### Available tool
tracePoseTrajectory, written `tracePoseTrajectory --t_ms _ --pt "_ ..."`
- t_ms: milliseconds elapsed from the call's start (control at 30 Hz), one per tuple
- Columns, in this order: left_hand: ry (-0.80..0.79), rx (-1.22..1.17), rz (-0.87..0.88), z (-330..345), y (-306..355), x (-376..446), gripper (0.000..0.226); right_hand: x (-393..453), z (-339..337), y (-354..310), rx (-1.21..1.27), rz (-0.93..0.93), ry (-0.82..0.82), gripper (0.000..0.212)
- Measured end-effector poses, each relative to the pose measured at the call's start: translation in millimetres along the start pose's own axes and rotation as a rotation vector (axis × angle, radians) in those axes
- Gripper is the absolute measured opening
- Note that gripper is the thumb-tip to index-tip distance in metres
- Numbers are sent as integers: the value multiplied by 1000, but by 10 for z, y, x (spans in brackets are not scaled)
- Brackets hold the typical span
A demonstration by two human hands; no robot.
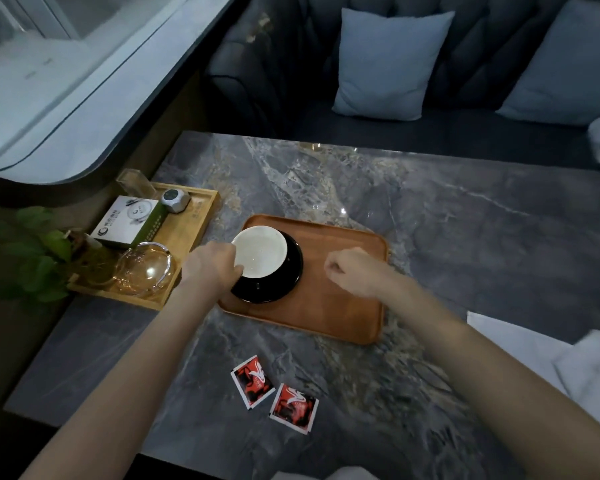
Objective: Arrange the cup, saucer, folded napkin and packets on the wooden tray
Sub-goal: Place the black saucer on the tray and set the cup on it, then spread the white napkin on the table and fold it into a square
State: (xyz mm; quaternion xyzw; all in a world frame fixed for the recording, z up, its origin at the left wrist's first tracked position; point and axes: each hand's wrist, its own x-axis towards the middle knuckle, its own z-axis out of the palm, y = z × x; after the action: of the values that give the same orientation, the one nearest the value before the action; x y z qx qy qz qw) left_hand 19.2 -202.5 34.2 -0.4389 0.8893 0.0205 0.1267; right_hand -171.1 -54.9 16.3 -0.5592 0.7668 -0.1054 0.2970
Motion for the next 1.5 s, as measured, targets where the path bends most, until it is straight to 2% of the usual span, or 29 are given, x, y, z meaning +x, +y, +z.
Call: tracePoseTrajectory --t_ms 200,467,567,667,800,867,1000,1167,1267,1333,1433,1500 --pt "171 -86 167 -166 707 -212 30 -686 -199 426 -65 95 138 21" --pt "130 -400 596 86 2067 -787 29 -1924 -58 1274 49 380 489 26" --pt "76 -530 748 331 2493 -981 36 -2253 174 1496 55 487 569 32" --pt "-22 -491 818 616 2797 -1089 53 -2409 453 1599 114 538 520 49" --pt "-58 -265 901 1034 2961 -1140 57 -2410 813 1615 23 499 332 70" --pt "-85 -206 921 1189 3010 -1158 58 -2403 943 1624 -20 499 312 69" --pt "-150 -140 929 1359 3084 -1153 57 -2398 1077 1657 -23 484 373 45" --pt "-81 -223 913 1328 3083 -1113 48 -2378 942 1698 50 464 396 28" --pt "-49 -348 888 1157 3054 -1049 39 -2376 683 1676 229 431 439 21" --pt "-27 -523 833 999 3019 -991 30 -2366 491 1645 324 378 440 19" --pt "-103 -802 713 666 2912 -944 25 -2349 205 1560 473 325 488 21" --pt "-179 -932 709 449 2831 -911 20 -2349 37 1501 635 329 515 23"
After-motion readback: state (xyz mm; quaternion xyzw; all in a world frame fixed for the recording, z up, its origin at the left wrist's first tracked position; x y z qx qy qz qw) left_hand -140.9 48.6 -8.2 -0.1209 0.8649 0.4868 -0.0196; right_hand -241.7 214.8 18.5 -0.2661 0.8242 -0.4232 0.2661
